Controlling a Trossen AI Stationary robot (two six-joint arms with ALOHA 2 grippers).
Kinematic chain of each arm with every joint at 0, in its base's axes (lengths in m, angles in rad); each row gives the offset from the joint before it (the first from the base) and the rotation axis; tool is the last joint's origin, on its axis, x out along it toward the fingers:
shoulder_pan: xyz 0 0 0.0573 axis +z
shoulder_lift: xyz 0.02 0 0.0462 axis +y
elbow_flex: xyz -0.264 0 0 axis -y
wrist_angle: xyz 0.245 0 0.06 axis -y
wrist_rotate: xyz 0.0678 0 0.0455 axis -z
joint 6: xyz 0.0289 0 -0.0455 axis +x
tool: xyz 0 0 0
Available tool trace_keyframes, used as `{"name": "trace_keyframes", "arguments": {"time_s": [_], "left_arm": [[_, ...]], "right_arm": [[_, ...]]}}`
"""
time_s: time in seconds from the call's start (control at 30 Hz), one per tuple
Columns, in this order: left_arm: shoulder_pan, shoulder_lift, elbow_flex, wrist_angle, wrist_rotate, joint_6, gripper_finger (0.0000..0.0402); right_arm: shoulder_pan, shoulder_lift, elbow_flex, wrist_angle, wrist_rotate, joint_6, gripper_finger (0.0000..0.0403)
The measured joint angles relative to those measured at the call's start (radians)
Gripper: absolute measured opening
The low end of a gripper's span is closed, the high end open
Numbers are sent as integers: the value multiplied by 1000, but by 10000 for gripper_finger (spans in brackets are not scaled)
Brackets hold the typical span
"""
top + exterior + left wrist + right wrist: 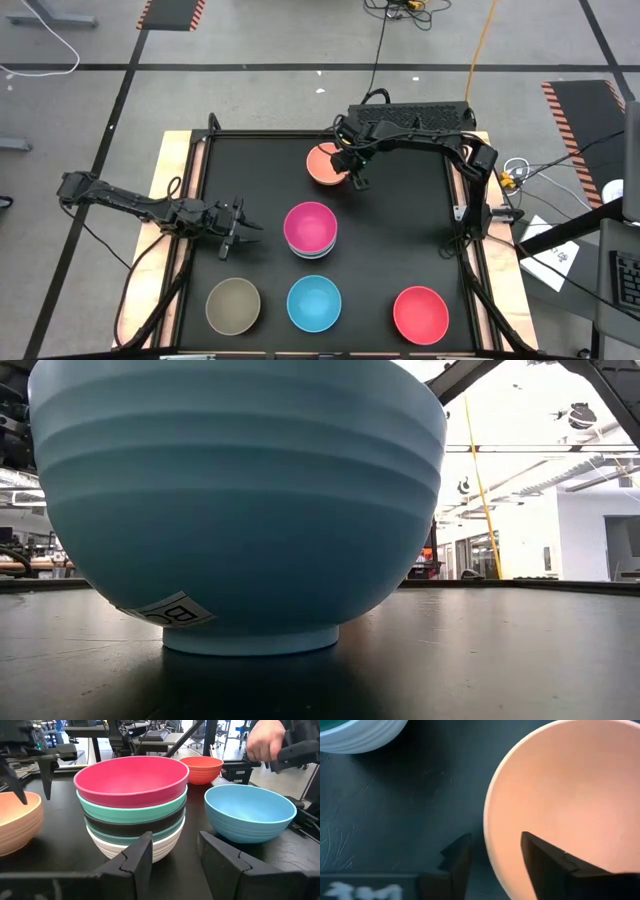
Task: Nest bowls inside each other
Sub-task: Stack the orange bowl on the pink bowl
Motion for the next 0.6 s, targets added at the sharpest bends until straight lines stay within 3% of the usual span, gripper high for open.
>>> {"name": "trace_keyframes", "arguments": {"time_s": [0.13, 0.27, 0.6], "left_arm": [[0, 0, 0, 2, 0, 0, 161], [0, 0, 0, 2, 0, -4, 161], [0, 0, 0, 2, 0, -8, 161]], "right_arm": [[0, 0, 0, 1, 0, 7, 121], [5, 0, 0, 1, 13, 8, 112], [11, 0, 0, 3, 26, 25, 163]]}}
